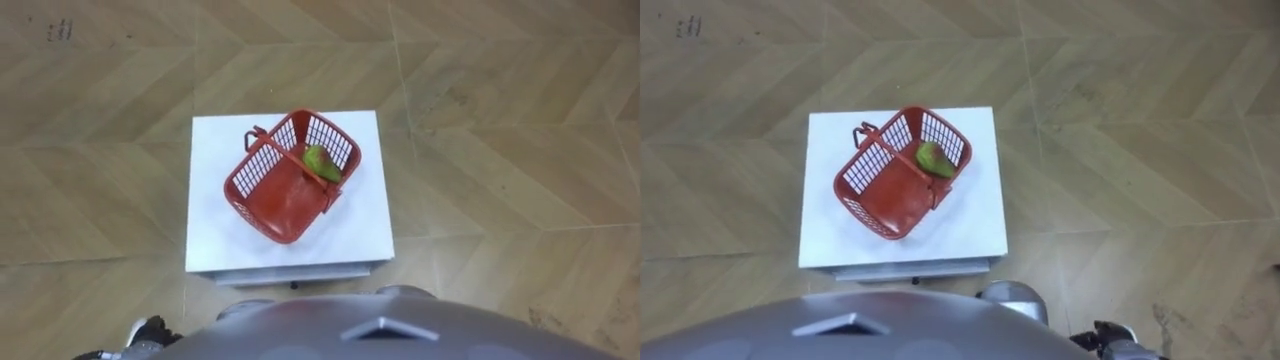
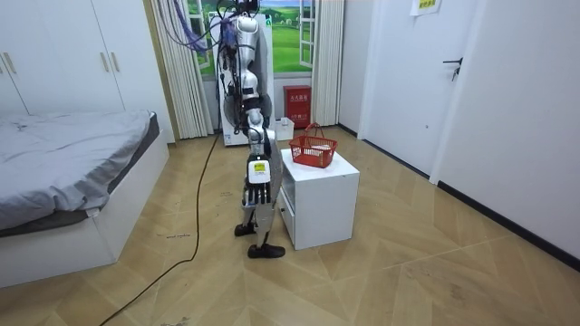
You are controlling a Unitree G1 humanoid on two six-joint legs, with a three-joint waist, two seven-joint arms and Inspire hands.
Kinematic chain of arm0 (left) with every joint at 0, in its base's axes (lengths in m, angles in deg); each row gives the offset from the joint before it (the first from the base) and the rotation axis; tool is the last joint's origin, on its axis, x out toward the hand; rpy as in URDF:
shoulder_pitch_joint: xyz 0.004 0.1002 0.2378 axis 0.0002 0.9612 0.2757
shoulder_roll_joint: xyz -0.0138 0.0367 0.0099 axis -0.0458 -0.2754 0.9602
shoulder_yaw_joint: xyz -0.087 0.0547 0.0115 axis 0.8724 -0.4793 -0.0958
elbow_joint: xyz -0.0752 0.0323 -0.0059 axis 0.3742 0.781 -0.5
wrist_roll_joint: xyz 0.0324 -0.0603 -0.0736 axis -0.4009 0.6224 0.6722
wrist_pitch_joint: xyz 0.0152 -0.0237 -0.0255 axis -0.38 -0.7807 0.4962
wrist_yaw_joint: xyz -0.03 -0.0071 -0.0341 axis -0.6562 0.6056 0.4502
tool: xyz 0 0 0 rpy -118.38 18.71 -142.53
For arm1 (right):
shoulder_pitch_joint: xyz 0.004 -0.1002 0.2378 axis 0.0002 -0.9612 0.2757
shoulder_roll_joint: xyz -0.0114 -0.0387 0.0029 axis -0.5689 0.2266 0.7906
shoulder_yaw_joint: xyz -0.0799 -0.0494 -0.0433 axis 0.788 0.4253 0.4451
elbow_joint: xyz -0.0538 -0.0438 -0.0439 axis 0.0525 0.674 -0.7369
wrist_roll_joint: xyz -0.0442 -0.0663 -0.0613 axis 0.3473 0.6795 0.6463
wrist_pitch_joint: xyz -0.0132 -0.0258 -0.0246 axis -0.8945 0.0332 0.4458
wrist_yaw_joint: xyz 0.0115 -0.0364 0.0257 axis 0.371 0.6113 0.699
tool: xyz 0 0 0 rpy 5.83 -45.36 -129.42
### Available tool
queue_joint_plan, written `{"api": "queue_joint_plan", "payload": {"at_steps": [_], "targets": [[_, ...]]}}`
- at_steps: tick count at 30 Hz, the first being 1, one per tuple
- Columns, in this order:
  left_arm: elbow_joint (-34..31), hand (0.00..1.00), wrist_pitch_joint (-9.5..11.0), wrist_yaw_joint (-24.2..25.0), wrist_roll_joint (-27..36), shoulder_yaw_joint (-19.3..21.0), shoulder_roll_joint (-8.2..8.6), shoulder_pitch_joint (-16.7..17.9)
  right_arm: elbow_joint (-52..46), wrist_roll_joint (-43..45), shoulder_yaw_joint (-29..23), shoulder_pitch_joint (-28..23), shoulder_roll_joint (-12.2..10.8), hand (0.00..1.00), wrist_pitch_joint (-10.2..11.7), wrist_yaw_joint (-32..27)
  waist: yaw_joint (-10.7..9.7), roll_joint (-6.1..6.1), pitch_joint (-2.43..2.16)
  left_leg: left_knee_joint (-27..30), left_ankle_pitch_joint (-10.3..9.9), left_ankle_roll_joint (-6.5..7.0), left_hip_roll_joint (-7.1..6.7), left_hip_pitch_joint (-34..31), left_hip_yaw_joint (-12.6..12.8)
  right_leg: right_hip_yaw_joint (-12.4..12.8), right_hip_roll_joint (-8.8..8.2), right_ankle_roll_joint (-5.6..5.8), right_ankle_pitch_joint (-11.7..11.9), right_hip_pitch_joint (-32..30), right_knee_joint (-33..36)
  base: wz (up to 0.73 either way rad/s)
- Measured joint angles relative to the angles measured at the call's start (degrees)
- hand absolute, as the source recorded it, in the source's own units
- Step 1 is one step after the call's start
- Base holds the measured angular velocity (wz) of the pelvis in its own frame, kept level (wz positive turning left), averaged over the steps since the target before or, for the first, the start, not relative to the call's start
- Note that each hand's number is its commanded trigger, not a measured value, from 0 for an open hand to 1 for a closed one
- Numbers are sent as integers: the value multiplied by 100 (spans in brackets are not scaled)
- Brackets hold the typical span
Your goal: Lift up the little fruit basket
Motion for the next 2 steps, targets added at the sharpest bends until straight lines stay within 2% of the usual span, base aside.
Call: {"api": "queue_joint_plan", "payload": {"at_steps": [2], "targets": [[0,0,-71,103,0,-1,25,1,33,180,49,-4,-13,0,-130,108,16,11,-3,-4,-2,-3,2,0,-11,-20,1,-5,-7,-2,-1,0]]}}
